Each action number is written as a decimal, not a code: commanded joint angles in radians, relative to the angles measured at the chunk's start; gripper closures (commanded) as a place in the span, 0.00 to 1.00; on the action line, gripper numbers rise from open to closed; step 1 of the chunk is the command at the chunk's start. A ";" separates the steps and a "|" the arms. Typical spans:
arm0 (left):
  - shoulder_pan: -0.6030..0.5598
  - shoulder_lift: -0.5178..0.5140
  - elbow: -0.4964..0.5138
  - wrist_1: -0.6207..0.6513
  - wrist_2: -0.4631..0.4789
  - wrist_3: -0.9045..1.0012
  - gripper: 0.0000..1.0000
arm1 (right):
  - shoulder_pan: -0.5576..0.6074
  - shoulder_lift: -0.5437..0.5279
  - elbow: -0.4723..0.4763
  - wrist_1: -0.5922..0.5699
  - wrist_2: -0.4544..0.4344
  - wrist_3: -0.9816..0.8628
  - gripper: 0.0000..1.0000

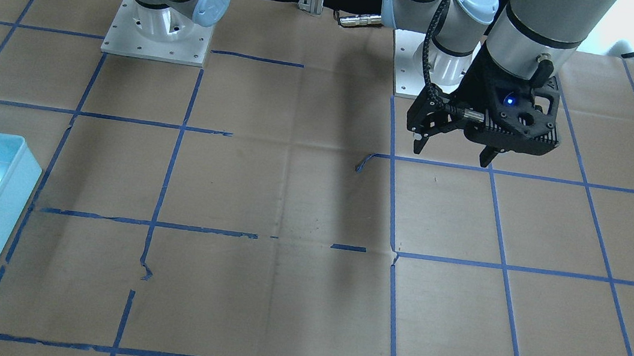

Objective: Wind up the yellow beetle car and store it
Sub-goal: 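Lower the car into the blue bin and open the right gripper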

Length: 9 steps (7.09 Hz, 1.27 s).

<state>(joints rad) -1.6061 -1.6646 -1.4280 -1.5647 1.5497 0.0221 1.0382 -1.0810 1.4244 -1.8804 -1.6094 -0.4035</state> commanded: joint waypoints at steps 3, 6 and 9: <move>0.000 0.008 -0.006 0.000 0.000 0.002 0.01 | -0.030 0.003 0.232 -0.252 -0.010 -0.075 0.77; -0.002 0.009 -0.006 0.000 0.000 0.002 0.01 | -0.030 -0.011 0.231 -0.249 -0.014 -0.075 0.01; -0.002 0.008 -0.006 0.000 0.000 0.002 0.01 | -0.023 -0.052 0.173 -0.211 -0.012 -0.013 0.00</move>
<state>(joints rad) -1.6070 -1.6565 -1.4342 -1.5647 1.5493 0.0246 1.0105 -1.1105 1.6295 -2.1142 -1.6225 -0.4541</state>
